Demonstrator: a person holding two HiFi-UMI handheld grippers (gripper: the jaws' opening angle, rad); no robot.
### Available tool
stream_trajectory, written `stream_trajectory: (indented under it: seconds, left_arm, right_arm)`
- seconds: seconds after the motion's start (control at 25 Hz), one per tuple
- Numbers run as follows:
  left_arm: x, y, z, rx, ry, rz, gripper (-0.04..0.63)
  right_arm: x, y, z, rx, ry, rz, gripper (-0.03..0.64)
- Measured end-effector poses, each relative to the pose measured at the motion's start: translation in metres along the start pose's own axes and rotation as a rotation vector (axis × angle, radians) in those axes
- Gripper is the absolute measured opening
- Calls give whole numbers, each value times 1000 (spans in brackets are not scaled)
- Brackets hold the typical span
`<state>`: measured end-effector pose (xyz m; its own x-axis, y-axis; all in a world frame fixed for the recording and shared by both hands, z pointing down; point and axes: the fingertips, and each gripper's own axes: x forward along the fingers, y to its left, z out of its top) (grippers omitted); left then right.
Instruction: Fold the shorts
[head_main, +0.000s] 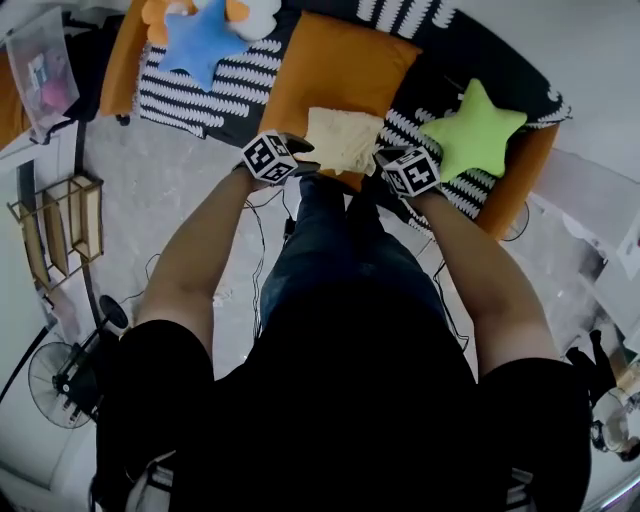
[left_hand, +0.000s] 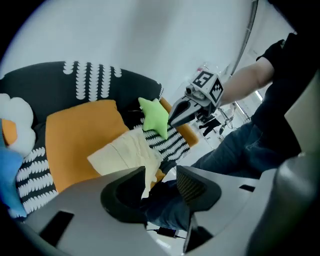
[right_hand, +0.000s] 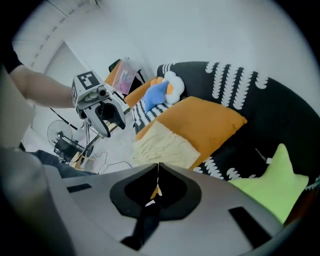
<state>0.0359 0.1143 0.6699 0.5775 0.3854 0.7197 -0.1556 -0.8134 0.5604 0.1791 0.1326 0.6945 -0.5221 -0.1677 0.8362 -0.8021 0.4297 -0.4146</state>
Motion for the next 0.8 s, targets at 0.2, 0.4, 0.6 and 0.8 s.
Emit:
stream_trajectory:
  seconds: [0.2,0.4,0.6,0.8]
  left_arm:
    - [-53,-19,39,-12,-107,67,210]
    - [-101,-42,81,17,-240,150,207]
    - [-145,-65,115,21,-359,197,207]
    - [-181,-94,143,20,-476,230,207]
  right_arm:
    - [-62,1,23,-84,-46,-45,5]
    - [-118,-1,46,-99,-125,-81,5]
    - [-171,-1,71,-96,-215,-120,5]
    - [-225,-1,92,-89,-321,-151,4]
